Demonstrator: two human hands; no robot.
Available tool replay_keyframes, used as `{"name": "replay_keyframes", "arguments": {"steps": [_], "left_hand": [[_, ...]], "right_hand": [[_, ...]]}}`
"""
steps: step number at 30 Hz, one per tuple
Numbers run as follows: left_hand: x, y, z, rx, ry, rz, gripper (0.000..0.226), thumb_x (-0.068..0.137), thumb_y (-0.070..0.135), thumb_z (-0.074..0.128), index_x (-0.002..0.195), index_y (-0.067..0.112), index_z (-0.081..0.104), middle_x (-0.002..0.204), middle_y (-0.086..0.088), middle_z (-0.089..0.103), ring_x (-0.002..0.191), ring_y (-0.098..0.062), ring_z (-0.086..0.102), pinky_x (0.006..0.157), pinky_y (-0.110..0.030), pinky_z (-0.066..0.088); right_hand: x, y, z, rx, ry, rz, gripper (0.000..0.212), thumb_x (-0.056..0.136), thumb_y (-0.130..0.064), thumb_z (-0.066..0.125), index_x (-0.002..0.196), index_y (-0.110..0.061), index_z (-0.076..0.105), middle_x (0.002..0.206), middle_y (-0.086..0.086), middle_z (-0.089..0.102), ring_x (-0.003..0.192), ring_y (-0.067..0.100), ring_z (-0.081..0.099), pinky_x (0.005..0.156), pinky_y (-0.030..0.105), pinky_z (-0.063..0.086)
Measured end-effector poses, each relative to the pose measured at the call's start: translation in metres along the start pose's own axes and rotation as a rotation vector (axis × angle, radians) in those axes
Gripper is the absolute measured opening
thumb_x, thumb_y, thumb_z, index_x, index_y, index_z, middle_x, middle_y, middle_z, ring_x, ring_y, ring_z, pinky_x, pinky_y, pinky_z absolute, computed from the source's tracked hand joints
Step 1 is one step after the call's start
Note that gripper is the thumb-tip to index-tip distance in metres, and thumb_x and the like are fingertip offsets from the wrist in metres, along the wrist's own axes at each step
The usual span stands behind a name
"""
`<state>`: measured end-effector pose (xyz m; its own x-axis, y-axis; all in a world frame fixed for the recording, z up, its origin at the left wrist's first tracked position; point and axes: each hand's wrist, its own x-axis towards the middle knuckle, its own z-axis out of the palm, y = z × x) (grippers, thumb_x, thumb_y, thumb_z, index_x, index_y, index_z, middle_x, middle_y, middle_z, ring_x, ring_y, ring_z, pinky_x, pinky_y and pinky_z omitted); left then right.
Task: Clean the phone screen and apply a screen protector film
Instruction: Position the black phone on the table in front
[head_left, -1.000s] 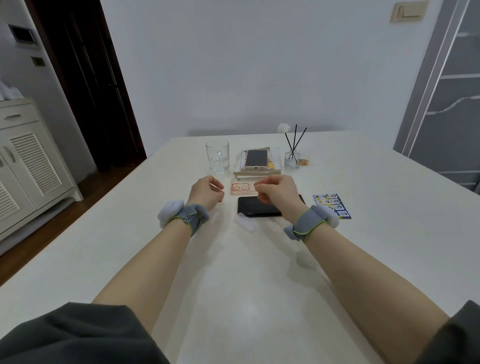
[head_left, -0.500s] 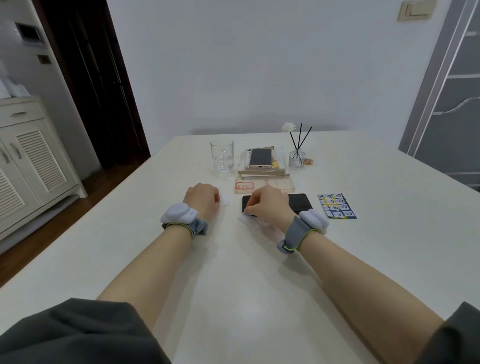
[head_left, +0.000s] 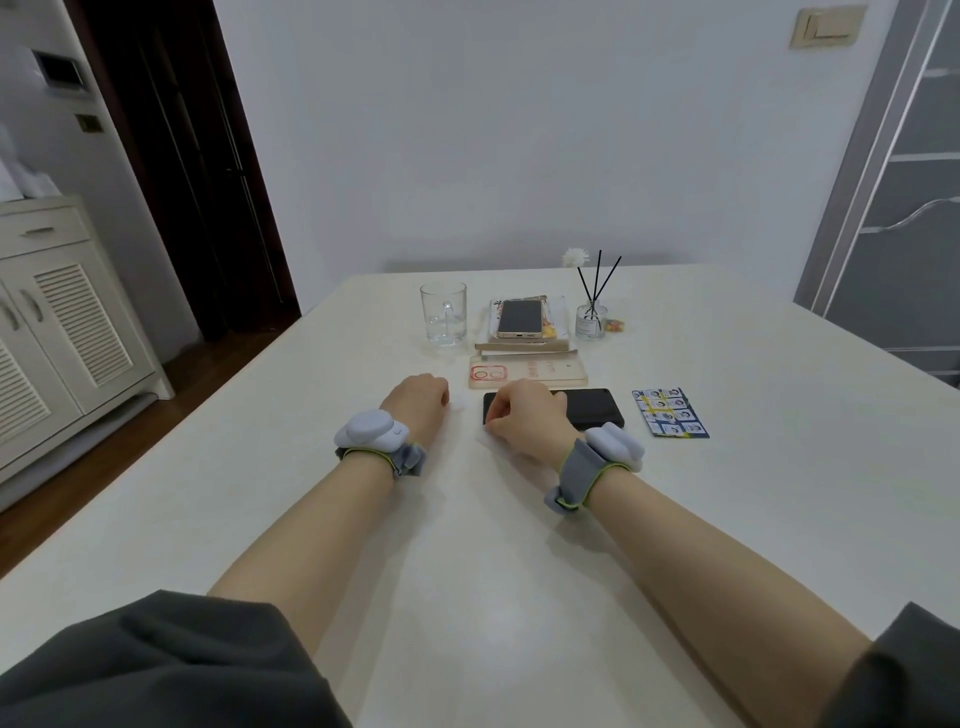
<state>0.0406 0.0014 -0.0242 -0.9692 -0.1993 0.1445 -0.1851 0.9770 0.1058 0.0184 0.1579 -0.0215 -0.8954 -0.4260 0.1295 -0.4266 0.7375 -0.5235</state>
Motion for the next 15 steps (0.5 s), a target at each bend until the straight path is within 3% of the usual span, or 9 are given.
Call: {"name": "replay_keyframes", "arguments": {"steps": [3, 6, 9, 15], "left_hand": [[0.002, 0.0, 0.001, 0.039, 0.007, -0.046, 0.031, 0.096, 0.011, 0.035, 0.12, 0.007, 0.055, 0.124, -0.014, 0.052, 0.114, -0.031, 0.051, 0.092, -0.034, 0.041], [0.002, 0.004, 0.001, -0.004, 0.056, -0.077, 0.031, 0.096, 0.012, 0.036, 0.121, 0.008, 0.055, 0.124, -0.014, 0.053, 0.113, -0.031, 0.052, 0.094, -0.035, 0.042], [0.003, 0.008, -0.002, -0.094, 0.15, -0.07, 0.031, 0.095, 0.011, 0.036, 0.119, 0.011, 0.055, 0.123, -0.012, 0.054, 0.111, -0.03, 0.053, 0.094, -0.037, 0.042], [0.004, 0.02, -0.009, -0.263, 0.122, 0.027, 0.03, 0.092, 0.012, 0.044, 0.119, 0.014, 0.056, 0.12, -0.008, 0.057, 0.11, -0.025, 0.053, 0.093, -0.034, 0.043]], "right_hand": [[0.002, -0.001, -0.006, 0.166, -0.021, 0.019, 0.016, 0.084, -0.008, 0.053, 0.085, -0.007, 0.069, 0.089, 0.008, 0.067, 0.094, 0.028, 0.058, 0.094, 0.038, 0.039], [0.003, -0.003, -0.017, 0.476, 0.017, 0.014, 0.014, 0.082, -0.004, 0.058, 0.072, -0.012, 0.064, 0.076, 0.005, 0.062, 0.082, 0.021, 0.057, 0.067, 0.026, 0.048], [0.008, -0.002, -0.027, 0.64, 0.178, 0.037, 0.008, 0.082, -0.005, 0.061, 0.08, -0.012, 0.064, 0.085, 0.006, 0.063, 0.084, 0.019, 0.057, 0.074, 0.029, 0.047], [0.025, 0.008, -0.046, 0.462, 0.491, 0.014, 0.011, 0.085, -0.008, 0.056, 0.089, -0.01, 0.065, 0.084, 0.001, 0.063, 0.081, 0.015, 0.054, 0.072, 0.025, 0.04]]}}
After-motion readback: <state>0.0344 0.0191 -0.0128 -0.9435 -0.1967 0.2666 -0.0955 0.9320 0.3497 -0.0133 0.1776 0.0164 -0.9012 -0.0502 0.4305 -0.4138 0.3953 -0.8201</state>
